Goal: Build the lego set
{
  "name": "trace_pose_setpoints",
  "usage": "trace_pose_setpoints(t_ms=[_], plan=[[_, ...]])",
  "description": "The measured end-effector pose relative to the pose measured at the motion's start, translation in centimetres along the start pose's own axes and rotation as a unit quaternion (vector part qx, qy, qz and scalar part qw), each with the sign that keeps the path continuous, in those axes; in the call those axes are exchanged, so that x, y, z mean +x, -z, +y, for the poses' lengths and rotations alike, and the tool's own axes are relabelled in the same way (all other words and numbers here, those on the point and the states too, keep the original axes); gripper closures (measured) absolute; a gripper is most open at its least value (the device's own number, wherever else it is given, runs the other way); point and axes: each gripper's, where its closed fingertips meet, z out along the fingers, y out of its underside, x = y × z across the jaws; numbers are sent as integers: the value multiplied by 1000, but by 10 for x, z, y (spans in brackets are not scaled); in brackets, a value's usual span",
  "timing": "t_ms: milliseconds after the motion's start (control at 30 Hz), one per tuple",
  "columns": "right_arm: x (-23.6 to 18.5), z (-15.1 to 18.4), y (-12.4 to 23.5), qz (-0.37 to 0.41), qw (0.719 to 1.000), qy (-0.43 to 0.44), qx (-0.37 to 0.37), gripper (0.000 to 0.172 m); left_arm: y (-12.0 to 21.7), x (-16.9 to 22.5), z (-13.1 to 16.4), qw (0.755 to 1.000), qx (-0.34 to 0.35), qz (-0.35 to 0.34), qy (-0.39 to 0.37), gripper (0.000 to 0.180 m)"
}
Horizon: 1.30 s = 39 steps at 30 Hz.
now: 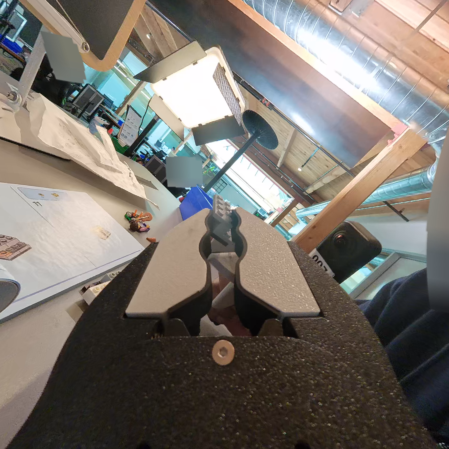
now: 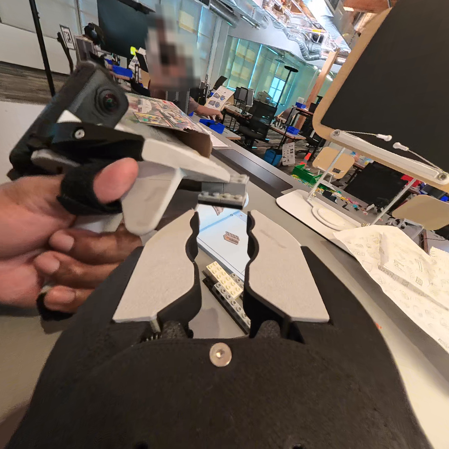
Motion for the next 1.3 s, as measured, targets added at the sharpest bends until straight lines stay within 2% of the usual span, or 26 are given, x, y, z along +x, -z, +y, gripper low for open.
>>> trace_pose_setpoints(t_ms=[300, 567, 633, 733, 867, 967, 1100, 1300], plan=[[3, -3, 4, 13, 1000, 1, 9, 132, -1, 1, 3, 998, 30, -37, -45, 167], [0, -6, 7, -13, 999, 17, 32, 140, -3, 5, 5, 999, 2, -16, -37, 165], [1, -11, 10, -31, 998, 8, 55, 162, -4, 8, 7, 999, -20, -2, -47, 161], [1, -14, 12, -64, 995, -14, 69, 168, -5, 14, 8, 998, -37, 18, -57, 161], [5, -10, 10, -63, 996, -12, 60, 155, -3, 12, 7, 997, -45, 18, -60, 163], [1, -12, 11, -65, 995, 42, 66, 145, -2, 10, 7, 997, -56, 20, -49, 163], [-6, -8, 15, -87, 983, 147, 61, 132, -2, 10, 21, 989, -133, 42, -50, 163], [-8, -7, 17, -70, 969, 229, 66, 136, -1, 4, 33, 978, -190, 25, -79, 162]])
